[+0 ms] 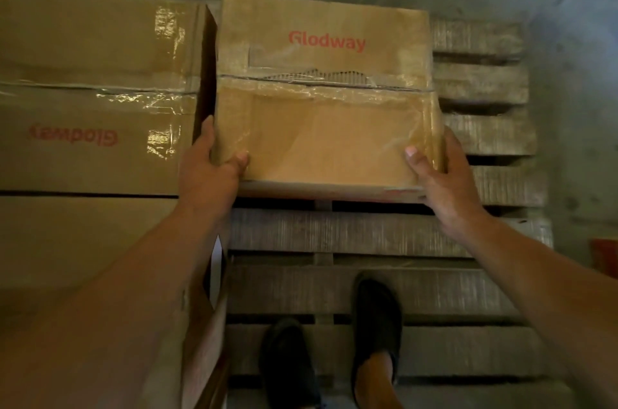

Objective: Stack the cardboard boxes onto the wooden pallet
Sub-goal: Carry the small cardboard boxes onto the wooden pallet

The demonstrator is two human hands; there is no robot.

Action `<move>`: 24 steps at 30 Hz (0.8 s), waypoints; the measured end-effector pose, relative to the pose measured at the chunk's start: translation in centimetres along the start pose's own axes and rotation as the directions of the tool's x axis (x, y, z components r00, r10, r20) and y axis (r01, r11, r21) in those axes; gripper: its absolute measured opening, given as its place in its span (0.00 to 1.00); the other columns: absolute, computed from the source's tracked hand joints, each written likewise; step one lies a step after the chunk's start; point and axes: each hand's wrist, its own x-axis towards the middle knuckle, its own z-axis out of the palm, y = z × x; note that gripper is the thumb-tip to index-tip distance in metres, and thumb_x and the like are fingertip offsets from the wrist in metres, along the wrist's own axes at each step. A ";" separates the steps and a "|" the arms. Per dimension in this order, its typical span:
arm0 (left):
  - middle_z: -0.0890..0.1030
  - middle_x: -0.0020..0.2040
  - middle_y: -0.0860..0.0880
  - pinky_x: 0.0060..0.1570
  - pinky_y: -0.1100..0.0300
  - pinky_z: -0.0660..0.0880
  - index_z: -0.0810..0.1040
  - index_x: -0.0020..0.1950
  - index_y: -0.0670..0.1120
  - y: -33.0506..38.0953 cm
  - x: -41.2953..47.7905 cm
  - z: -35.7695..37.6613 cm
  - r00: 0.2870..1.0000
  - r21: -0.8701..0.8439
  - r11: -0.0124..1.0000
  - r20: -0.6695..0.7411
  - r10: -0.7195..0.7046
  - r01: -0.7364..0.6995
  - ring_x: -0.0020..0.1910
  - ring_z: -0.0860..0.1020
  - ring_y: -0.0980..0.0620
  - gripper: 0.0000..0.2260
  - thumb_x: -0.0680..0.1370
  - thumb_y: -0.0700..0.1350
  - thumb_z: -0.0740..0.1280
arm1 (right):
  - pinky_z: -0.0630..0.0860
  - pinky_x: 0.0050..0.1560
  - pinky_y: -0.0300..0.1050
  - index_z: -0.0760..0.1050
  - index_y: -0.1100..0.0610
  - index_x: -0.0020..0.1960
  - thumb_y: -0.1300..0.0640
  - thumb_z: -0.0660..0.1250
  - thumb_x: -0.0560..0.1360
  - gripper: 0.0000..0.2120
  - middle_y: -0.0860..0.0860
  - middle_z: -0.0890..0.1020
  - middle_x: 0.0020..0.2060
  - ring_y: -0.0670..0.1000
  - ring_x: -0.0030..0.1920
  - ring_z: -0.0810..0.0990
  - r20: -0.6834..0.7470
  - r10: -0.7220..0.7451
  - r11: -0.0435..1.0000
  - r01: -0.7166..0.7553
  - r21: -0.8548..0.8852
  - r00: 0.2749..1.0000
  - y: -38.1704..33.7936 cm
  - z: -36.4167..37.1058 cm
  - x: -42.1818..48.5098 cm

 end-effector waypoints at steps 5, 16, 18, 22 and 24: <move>0.67 0.75 0.49 0.64 0.64 0.60 0.59 0.80 0.51 -0.2 -1.3 0.5 0.996 0.046 0.998 -0.083 -0.033 0.037 0.69 0.64 0.57 0.32 0.79 0.44 0.69 | 0.76 0.65 0.59 0.64 0.45 0.74 0.47 0.70 0.77 0.28 0.46 0.77 0.64 0.48 0.64 0.78 0.016 0.051 0.998 -0.052 0.032 0.999 1.2 0.9 -0.2; 0.73 0.67 0.39 0.59 0.48 0.72 0.70 0.73 0.46 1.8 -1.8 1.3 0.969 0.494 0.851 -0.238 -0.063 0.177 0.64 0.73 0.39 0.23 0.79 0.44 0.68 | 0.76 0.65 0.50 0.65 0.50 0.73 0.50 0.70 0.78 0.27 0.47 0.79 0.61 0.44 0.59 0.80 0.019 0.097 0.994 -0.098 0.052 0.995 1.3 2.4 -1.3; 0.72 0.66 0.38 0.56 0.47 0.71 0.76 0.66 0.46 2.2 -2.5 1.6 0.959 0.523 0.825 -0.273 -0.074 0.212 0.63 0.72 0.38 0.17 0.77 0.42 0.69 | 0.75 0.65 0.50 0.65 0.51 0.73 0.50 0.69 0.78 0.27 0.48 0.79 0.61 0.45 0.60 0.79 0.013 0.101 0.994 -0.101 0.029 0.995 1.3 2.7 -1.6; 0.70 0.65 0.38 0.57 0.47 0.71 0.77 0.64 0.46 2.1 -3.5 2.1 0.973 0.536 0.829 -0.224 -0.045 0.162 0.60 0.72 0.36 0.17 0.76 0.38 0.70 | 0.76 0.64 0.56 0.66 0.53 0.71 0.47 0.69 0.78 0.26 0.50 0.79 0.60 0.51 0.60 0.79 0.017 0.111 0.992 -0.110 -0.058 0.994 1.0 2.6 -1.5; 0.70 0.65 0.39 0.57 0.47 0.72 0.75 0.67 0.46 2.0 -3.6 1.8 0.982 0.520 0.847 -0.191 -0.008 0.108 0.61 0.73 0.37 0.19 0.76 0.40 0.69 | 0.76 0.60 0.53 0.62 0.50 0.73 0.42 0.67 0.78 0.29 0.47 0.77 0.61 0.52 0.61 0.78 0.005 0.116 0.974 -0.112 -0.199 0.993 0.4 2.3 -1.6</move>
